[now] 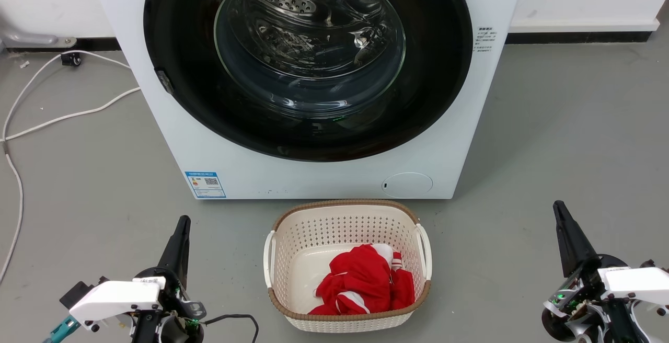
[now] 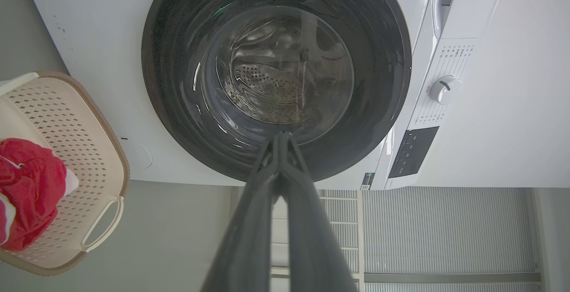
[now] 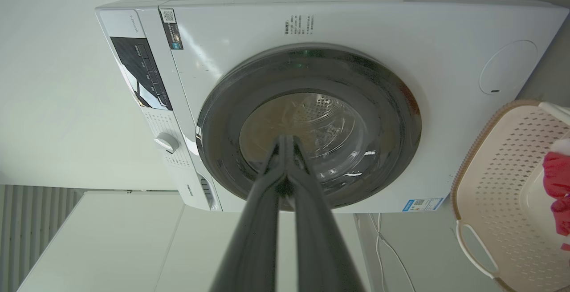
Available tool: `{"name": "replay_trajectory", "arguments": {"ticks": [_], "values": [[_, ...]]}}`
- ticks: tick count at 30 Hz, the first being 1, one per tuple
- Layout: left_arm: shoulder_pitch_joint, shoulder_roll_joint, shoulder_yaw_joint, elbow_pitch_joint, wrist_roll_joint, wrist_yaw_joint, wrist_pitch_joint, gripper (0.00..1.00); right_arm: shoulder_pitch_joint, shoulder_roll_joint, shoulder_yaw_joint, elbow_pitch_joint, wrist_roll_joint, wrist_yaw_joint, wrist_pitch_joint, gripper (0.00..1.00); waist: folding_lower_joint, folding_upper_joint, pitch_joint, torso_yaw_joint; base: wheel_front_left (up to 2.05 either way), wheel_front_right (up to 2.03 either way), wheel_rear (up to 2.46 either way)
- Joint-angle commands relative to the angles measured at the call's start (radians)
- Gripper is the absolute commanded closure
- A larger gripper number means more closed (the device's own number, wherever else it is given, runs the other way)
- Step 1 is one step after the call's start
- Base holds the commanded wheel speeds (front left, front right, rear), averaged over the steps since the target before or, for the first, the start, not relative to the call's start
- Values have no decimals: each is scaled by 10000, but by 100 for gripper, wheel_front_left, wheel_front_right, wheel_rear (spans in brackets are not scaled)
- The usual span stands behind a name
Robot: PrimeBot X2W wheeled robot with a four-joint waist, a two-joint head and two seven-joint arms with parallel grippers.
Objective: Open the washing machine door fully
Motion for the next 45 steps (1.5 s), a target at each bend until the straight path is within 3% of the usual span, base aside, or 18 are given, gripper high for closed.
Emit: {"name": "replay_trajectory", "arguments": {"ticks": [1,8,9,17,24,45], "values": [[-91,-9,36,8,18,-33,5,100,-125,38,-12,14,-87,0,24,100,0,-1,0,0,0,0,0],[-92,-12,43,8,26,-33,12,100,-126,42,-17,14,-93,0,32,100,0,-1,0,0,0,0,0],[-2,-6,3,-3,5,0,0,0,0,4,-5,-4,-4,0,-4,0,0,-1,1,0,0,0,0],[10,-21,-311,-173,32,1,-358,0,184,10,213,-259,-107,0,-365,0,0,-1,-5,-10,0,0,0],[49,-22,-382,-544,542,-1,-698,0,312,14,276,-703,-954,0,-701,0,0,-1,-16,-22,0,0,0],[249,-27,-545,-1708,5340,-9,-1552,0,721,26,685,-1895,-6393,0,-1557,0,0,-1,-69,-34,0,0,0]]}}
